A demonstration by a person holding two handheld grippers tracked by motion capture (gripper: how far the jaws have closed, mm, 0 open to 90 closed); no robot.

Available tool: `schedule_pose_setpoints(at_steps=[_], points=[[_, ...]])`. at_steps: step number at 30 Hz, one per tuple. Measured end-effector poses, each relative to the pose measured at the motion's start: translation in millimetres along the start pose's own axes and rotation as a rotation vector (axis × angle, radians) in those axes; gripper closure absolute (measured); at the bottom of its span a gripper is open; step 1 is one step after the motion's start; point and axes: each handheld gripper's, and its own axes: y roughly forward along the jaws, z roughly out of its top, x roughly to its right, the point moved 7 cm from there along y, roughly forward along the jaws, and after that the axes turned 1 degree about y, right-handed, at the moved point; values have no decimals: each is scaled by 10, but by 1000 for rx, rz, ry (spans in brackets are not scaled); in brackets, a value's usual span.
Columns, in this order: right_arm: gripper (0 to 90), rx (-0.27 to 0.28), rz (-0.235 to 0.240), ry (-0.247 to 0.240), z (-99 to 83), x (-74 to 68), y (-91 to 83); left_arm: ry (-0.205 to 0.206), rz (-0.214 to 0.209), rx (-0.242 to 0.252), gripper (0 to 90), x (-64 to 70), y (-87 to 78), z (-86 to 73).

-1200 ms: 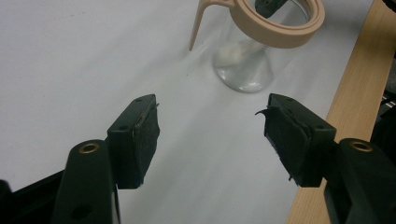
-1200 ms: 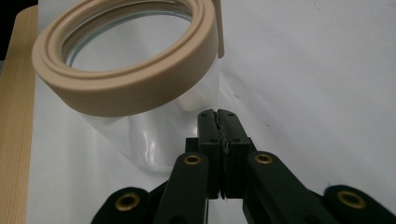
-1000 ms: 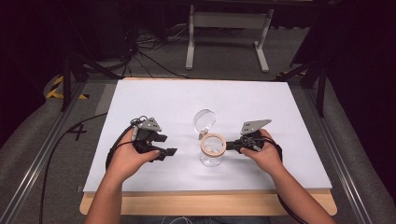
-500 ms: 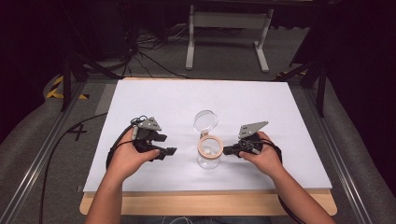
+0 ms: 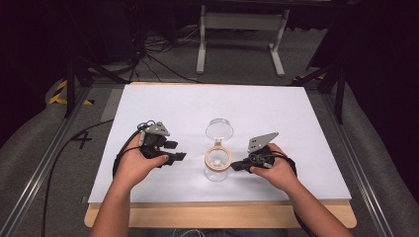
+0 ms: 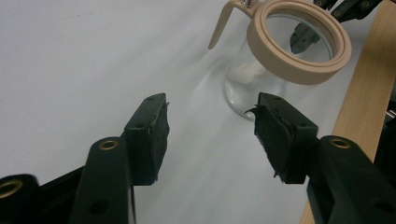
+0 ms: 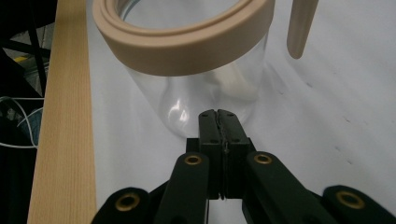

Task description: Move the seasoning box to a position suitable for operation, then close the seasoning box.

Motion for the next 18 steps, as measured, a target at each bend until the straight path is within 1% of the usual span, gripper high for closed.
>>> schedule_pose_setpoints(at_steps=[1, 3, 6, 7, 8, 9, 10, 11, 13, 14, 15, 16, 18], points=[[900, -2, 2, 0, -3, -2, 2, -3, -6, 4, 488, -1, -5, 5], [900, 1, 5, 2, -12, 5, -3, 3, -15, 8, 548, -1, -9, 15], [900, 10, -11, 10, -10, 24, -59, 8, -29, 21, 696, 7, -12, 52], [900, 21, -15, 10, 1, 24, -91, 9, -32, 24, 779, 8, -14, 65], [900, 27, -20, 10, 8, 23, -112, 9, -32, 24, 814, 8, -14, 65], [900, 37, -25, 11, 20, 17, -148, 17, -32, 43, 846, 4, -8, 113], [900, 46, -30, 12, 29, 11, -174, 8, -28, 50, 875, 9, -2, 128], [900, 49, -32, 12, 34, 3, -194, 18, -24, 44, 896, -3, 1, 144], [900, 57, -35, 10, 44, -7, -225, 13, -18, 51, 899, -6, 11, 159], [900, 63, -37, 11, 50, -15, -244, 23, -10, 52, 899, -28, 23, 185], [900, 76, -41, 19, 65, -30, -279, 18, -7, 62, 900, -35, 41, 207], [900, 82, -43, 22, 76, -41, -300, 25, -11, 59, 900, -51, 47, 227], [900, 96, -44, 25, 105, -68, -336, 17, -3, 81, 900, -96, 86, 294]])
